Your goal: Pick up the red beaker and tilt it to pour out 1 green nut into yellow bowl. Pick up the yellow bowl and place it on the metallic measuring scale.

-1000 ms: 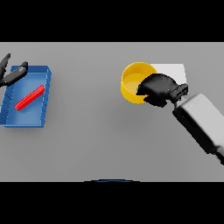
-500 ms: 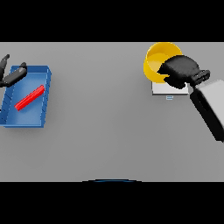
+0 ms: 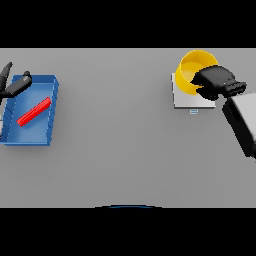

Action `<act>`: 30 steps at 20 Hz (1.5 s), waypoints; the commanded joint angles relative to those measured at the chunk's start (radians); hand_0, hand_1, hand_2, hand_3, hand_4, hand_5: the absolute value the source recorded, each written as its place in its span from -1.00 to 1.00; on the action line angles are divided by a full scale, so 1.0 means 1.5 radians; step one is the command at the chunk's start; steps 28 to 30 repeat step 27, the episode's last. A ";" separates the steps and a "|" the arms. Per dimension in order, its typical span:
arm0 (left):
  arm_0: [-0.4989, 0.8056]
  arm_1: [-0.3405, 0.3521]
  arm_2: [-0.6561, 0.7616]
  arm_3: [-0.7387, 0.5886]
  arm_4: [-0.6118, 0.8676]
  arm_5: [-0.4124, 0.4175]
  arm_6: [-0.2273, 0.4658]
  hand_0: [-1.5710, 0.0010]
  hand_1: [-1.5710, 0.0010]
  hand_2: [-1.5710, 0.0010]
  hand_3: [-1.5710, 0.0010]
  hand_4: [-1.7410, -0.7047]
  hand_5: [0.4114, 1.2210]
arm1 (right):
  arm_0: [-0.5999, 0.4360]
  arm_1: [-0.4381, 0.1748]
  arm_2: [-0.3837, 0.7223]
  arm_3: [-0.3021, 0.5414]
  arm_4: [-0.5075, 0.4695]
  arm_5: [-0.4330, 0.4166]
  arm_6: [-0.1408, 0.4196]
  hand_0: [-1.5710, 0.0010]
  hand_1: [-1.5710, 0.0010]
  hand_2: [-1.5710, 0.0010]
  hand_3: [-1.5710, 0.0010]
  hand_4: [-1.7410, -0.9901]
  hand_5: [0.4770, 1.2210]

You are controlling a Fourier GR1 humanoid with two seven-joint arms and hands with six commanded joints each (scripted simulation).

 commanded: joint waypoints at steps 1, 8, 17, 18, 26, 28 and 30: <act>0.003 -0.001 0.000 -0.002 0.001 0.001 -0.006 1.00 1.00 1.00 1.00 0.70 -0.02 | 0.002 0.006 -0.002 0.015 0.001 -0.010 0.000 -1.00 -1.00 -0.77 -0.73 -1.00 1.00; 0.008 -0.003 -0.004 -0.013 0.002 -0.001 0.001 1.00 1.00 1.00 1.00 0.73 -0.08 | -0.006 0.014 0.004 0.054 0.002 -0.016 -0.017 -1.00 -1.00 -0.75 -0.84 -1.00 1.00; 0.013 -0.001 0.005 -0.011 0.012 -0.005 -0.005 1.00 1.00 1.00 1.00 0.74 -0.13 | -0.006 0.027 -0.020 0.069 -0.030 0.029 0.019 0.23 0.29 0.40 0.50 -0.35 0.11; 0.009 0.000 0.005 -0.008 0.013 -0.008 -0.007 1.00 1.00 1.00 1.00 0.75 -0.14 | -0.007 0.023 -0.022 0.065 -0.034 0.036 0.014 0.38 0.41 0.52 0.59 -0.32 0.04; 0.006 0.001 0.001 -0.007 0.006 -0.006 -0.005 1.00 1.00 1.00 1.00 0.75 -0.14 | -0.008 0.013 -0.005 0.063 -0.017 0.050 0.019 0.90 0.90 0.92 0.93 -0.08 -0.17; 0.014 0.001 0.001 -0.017 0.010 -0.007 -0.009 1.00 1.00 1.00 1.00 0.75 -0.14 | -0.004 0.013 -0.005 0.059 -0.020 0.052 0.018 0.92 0.92 0.94 0.94 -0.07 -0.19; 0.014 0.001 0.001 -0.017 0.010 -0.007 -0.009 1.00 1.00 1.00 1.00 0.75 -0.14 | -0.004 0.013 -0.005 0.059 -0.020 0.052 0.018 0.92 0.92 0.94 0.94 -0.07 -0.19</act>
